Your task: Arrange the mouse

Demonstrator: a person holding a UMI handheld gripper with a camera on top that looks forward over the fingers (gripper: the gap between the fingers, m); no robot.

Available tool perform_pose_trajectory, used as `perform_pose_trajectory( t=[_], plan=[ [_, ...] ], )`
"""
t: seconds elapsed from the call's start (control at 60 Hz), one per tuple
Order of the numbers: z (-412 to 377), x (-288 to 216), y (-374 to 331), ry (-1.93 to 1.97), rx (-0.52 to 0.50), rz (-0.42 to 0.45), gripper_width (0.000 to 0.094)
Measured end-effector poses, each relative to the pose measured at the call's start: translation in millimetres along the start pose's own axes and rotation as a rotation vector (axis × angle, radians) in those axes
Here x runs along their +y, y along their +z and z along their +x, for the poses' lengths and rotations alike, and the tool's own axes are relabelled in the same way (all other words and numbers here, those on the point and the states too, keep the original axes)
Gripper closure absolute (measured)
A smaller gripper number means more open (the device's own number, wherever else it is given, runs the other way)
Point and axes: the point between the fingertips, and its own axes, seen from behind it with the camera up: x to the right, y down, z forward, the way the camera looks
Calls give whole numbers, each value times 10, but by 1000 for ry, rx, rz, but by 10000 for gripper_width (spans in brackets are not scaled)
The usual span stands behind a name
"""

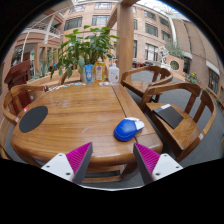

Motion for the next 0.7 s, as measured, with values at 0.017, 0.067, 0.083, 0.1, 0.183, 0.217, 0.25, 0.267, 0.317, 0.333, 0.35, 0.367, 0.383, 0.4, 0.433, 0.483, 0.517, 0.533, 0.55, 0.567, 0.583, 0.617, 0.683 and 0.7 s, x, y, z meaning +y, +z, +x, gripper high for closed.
perform_pose_trajectory(
  t=[0.017,0.067,0.083,0.1,0.183,0.217,0.25,0.267,0.317,0.333,0.35,0.367,0.383,0.4,0.433,0.483,0.517,0.533,0.55,0.567,0.583,0.617,0.683,0.7],
  plan=[
    [44,-14,43,6,6,2,99],
    [147,-43,161,23,21,2,96],
    [170,-52,198,27,24,0,96],
    [196,-67,239,32,27,-1,97],
    [281,-157,418,53,33,2,96],
    [289,-184,473,58,34,1,97],
    [329,-210,583,60,34,-4,96],
    [331,-216,618,62,35,-7,97],
    [332,-244,690,70,49,-10,84],
    [340,-255,719,70,53,-10,84],
    [342,-267,745,70,55,-9,87],
    [340,-281,773,68,56,-8,92],
    [340,-300,801,67,58,-5,95],
    [369,-311,832,66,60,-3,101],
    [361,-345,887,64,62,0,111],
    [352,-391,976,60,72,1,130],
    [350,-415,1024,52,80,3,153],
    [352,-427,1048,47,84,4,172],
    [355,-438,1071,40,88,4,194],
    [355,-452,1093,34,92,5,216],
    [360,-472,1102,29,92,11,241],
    [351,-505,1154,20,91,13,312],
    [319,-544,1214,3,86,22,414],
    [320,-558,1220,0,86,24,416]
  ],
)
